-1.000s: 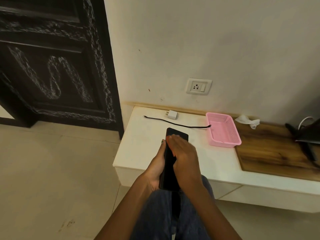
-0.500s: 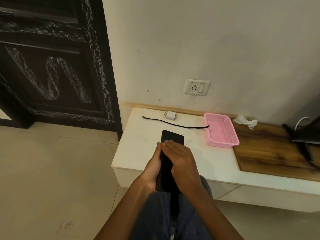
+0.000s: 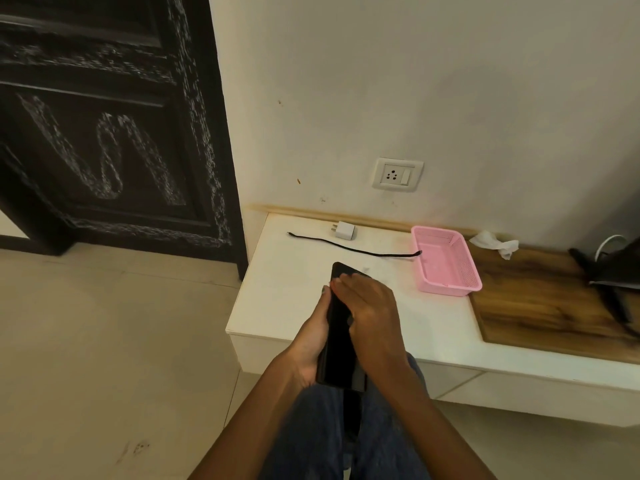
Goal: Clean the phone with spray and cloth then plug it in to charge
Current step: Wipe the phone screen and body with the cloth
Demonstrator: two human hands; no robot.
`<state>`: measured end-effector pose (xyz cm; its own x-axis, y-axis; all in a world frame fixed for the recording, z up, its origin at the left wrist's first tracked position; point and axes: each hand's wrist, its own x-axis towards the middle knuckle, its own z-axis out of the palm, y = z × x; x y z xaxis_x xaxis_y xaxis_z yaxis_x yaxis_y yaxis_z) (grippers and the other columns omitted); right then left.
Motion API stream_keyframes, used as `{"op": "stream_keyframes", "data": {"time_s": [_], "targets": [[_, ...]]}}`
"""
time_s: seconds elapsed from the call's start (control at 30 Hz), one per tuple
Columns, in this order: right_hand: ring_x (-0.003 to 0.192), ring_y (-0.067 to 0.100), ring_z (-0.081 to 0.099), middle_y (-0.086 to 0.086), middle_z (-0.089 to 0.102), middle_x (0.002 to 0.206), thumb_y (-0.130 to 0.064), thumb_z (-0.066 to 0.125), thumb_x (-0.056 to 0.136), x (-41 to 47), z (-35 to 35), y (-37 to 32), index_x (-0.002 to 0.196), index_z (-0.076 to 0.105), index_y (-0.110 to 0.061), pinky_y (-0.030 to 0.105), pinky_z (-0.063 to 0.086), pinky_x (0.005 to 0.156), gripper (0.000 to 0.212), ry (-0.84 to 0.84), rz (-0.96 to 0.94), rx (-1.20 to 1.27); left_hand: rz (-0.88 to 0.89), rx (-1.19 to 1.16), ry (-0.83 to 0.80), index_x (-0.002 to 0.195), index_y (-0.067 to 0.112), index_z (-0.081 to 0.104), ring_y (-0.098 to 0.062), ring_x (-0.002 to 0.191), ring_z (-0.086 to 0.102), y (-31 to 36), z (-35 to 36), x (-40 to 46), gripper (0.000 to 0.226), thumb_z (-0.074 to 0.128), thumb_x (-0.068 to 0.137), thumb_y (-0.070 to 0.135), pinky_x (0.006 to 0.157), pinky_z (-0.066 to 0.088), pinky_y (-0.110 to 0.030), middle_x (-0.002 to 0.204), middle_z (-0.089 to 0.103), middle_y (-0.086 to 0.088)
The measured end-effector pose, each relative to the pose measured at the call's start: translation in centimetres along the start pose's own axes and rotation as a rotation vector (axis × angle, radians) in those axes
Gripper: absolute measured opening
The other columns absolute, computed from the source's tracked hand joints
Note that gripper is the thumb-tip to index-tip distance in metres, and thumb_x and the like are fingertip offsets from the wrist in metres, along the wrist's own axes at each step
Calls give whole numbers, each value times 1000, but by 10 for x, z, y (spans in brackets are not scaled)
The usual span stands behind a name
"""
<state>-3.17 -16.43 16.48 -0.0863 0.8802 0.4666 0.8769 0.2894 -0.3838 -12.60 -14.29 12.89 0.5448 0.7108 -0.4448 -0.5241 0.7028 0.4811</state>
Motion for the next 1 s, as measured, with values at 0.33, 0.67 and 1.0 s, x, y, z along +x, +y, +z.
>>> {"op": "stream_keyframes", "data": {"time_s": [0.33,0.67,1.0], "targets": [[104,37,56,20,62,111,19,59,69,4,1,-3,111,63,2,50,48,87,46,-65,69,39,12,45,15,97,24,77,-22,98,69,7,2,0,56,46,80,68,72,58,-30,106,73,-9],[124,28,46,14,51,134,7,51,86,14,-1,-1,134,46,-3,28,31,103,49,-115,123,85,5,-2,-3,98,25,77,-18,98,69,7,7,0,52,42,89,62,69,58,-26,107,73,-7],[126,23,44,11,52,134,11,50,83,21,-3,5,131,51,-4,19,24,104,50,-118,123,107,-15,-82,-27,102,21,75,-18,98,69,5,13,3,49,44,91,58,75,57,-27,106,73,-7]]}}
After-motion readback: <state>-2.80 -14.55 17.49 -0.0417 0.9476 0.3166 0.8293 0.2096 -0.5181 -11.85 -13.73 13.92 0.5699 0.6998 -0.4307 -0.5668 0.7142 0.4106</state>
